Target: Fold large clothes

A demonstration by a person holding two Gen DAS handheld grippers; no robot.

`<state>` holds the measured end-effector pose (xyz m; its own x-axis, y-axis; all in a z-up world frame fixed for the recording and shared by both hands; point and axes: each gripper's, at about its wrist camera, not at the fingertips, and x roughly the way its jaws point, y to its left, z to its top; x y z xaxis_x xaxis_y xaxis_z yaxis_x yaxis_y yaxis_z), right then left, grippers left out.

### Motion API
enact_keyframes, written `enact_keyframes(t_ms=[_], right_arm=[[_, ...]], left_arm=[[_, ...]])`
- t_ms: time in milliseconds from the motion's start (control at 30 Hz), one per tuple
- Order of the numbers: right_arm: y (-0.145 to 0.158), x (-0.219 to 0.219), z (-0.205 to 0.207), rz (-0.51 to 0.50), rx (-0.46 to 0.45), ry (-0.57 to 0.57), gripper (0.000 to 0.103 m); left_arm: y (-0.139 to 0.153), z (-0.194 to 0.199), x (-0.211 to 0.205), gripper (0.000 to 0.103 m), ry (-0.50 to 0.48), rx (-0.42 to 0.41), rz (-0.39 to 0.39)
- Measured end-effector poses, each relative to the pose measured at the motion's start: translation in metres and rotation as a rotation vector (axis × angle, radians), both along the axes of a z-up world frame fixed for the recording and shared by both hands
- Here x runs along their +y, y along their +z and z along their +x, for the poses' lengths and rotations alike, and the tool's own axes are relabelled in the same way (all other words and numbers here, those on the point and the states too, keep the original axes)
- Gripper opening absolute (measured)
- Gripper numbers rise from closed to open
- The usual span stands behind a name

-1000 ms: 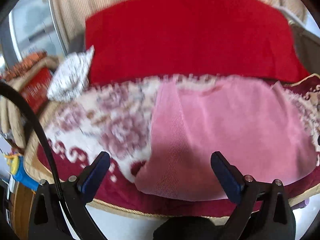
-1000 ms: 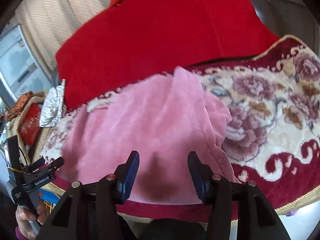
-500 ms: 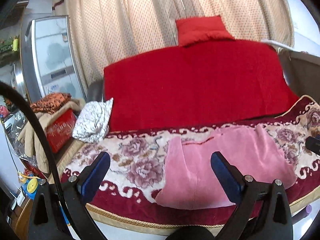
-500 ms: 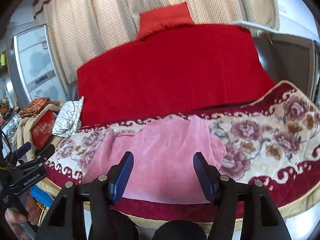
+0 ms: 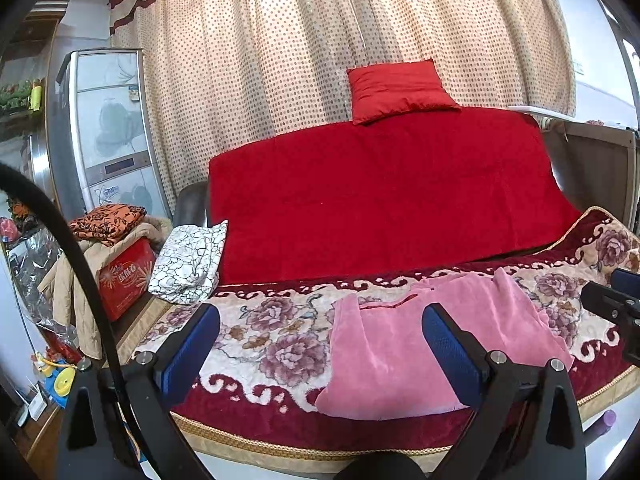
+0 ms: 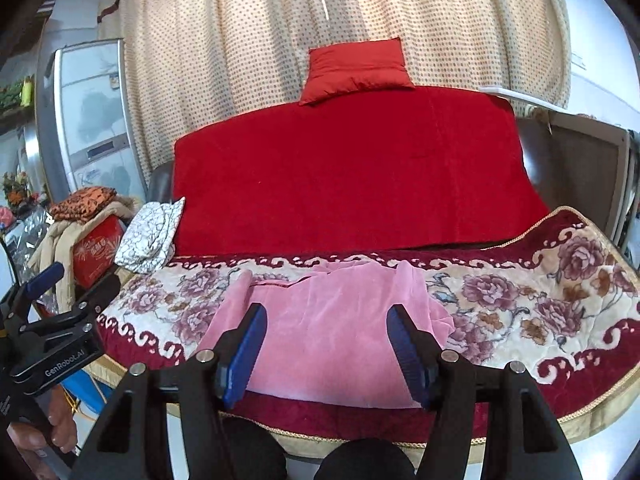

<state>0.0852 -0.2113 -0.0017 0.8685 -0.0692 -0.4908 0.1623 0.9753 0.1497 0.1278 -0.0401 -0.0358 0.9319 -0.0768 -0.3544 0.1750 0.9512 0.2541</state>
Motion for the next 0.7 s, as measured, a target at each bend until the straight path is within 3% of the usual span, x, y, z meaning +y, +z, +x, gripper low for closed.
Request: enact_keyframes(t_ms=[300, 500, 600, 700], right_arm=[[-0.015, 0.019, 0.011, -0.013, 0.046, 0.046, 0.067], [-0.054, 0.007, 0.038, 0.014, 0.137, 0.048, 0.067], [-0.082, -0.015, 0.053, 0.076, 0.195, 0.018, 0.067], [-0.107, -0.035, 0.068, 0.133, 0.238, 0.0, 0.067]], left_arm=[[-0.026, 0.019, 0.004, 0.101, 0.037, 0.04, 0.034], [-0.085, 0.077, 0.028, 0.101, 0.088, 0.251, 0.043], [-0.128, 0.112, 0.056, 0.101, 0.148, 0.434, -0.018], [-0.157, 0.127, 0.075, 0.101, 0.195, 0.51, -0.068]])
